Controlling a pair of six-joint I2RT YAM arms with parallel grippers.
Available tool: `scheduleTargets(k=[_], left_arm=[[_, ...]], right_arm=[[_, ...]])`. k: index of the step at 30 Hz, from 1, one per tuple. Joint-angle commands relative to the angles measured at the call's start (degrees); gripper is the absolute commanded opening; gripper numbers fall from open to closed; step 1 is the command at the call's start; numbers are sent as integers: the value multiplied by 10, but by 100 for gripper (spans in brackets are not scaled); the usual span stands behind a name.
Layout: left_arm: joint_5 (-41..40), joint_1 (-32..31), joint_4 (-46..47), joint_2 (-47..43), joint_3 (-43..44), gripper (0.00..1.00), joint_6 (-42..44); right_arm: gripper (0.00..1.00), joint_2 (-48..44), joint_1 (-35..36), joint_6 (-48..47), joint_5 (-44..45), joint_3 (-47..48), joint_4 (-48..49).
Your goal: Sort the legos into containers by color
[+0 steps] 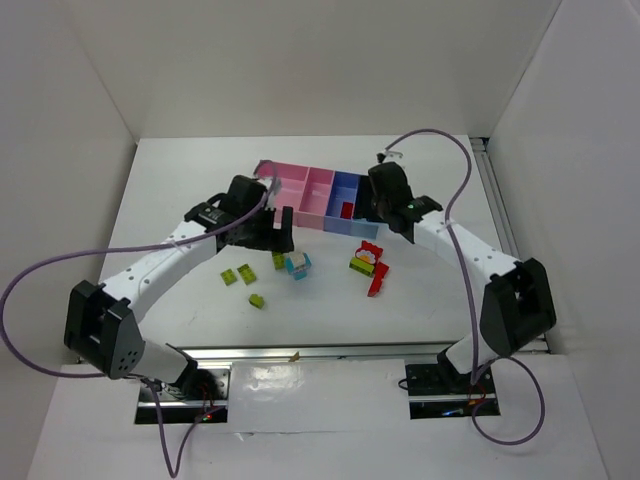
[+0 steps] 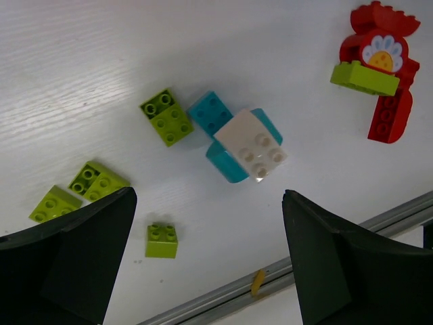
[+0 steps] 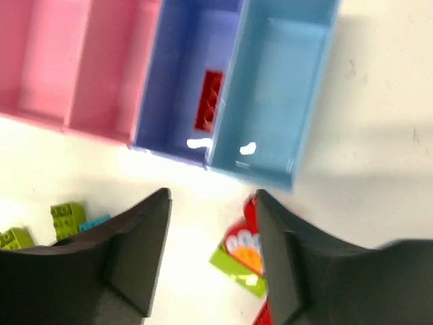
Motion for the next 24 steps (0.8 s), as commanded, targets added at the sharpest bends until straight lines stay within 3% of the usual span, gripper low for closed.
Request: scheduleTargets(k=[1, 2, 3, 4, 9, 18, 21, 24], left_arm=[[-29, -34, -16, 29, 29, 100, 17], [-38, -47, -16, 34, 29, 100, 12], [-47, -47, -16, 34, 29, 100, 6], [-62, -52, -16, 34, 29, 100, 0], [-93, -52, -16, 22, 34, 100, -20], [-120, -52, -16, 10, 62, 100, -20], [-120, -52, -21, 10, 62, 100, -20], [-120, -52, -21, 10, 62, 100, -20]], right_arm=[[65, -41, 3, 18, 18, -66, -29], [73, -57, 3, 28, 29, -78, -44], [90, -66, 3, 37, 38, -93, -65], [95, -73, 3, 50, 39, -109, -71], [96, -120, 24, 112, 26, -210, -91], [73, -99, 44, 171, -40, -293, -38], [58, -85, 63, 177, -41, -299, -27], [34, -78, 87, 199, 0, -272, -65]])
